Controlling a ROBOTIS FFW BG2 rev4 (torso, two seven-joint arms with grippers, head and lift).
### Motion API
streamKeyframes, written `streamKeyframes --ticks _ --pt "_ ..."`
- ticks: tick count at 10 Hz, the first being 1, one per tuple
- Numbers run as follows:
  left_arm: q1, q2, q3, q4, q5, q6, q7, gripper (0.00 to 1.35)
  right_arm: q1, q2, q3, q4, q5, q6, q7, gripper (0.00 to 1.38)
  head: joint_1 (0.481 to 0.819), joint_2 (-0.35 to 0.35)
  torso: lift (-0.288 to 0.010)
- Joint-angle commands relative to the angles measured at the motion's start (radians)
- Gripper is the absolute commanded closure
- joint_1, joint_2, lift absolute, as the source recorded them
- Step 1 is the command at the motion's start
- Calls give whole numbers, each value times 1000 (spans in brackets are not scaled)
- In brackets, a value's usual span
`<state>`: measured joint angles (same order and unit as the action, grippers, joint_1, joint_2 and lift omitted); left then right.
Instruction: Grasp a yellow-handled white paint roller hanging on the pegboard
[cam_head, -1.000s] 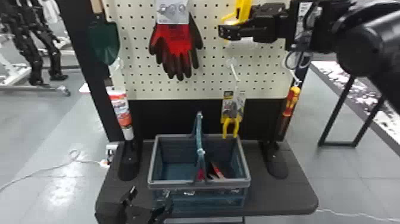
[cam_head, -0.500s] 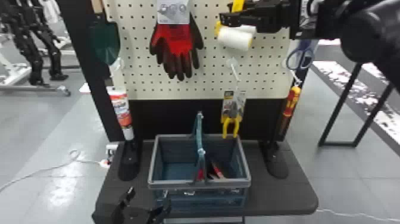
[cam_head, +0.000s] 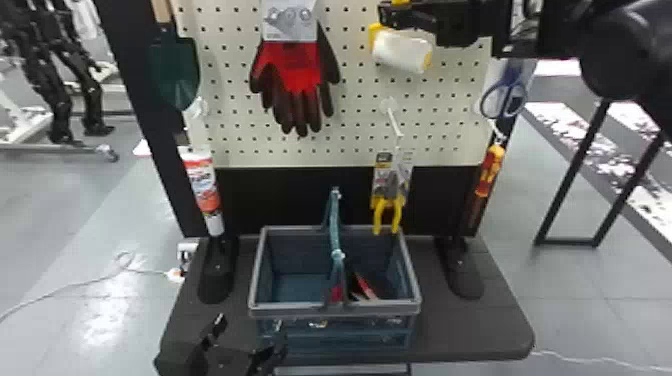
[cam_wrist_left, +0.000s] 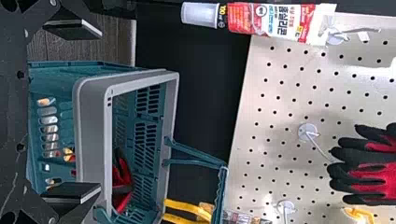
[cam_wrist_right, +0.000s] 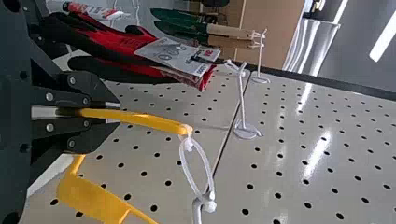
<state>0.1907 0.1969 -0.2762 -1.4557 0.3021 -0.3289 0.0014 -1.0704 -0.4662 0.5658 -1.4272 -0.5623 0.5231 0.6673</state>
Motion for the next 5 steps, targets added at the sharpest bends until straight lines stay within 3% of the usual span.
streamKeyframes --ticks 1,5 --pt "0 -1 0 0 -1 -1 0 153 1 0 0 1 -8 -8 0 1292 549 0 -100" --pt "0 -4 0 0 -1 1 0 153 3 0 0 4 -16 -14 0 1292 549 0 -100"
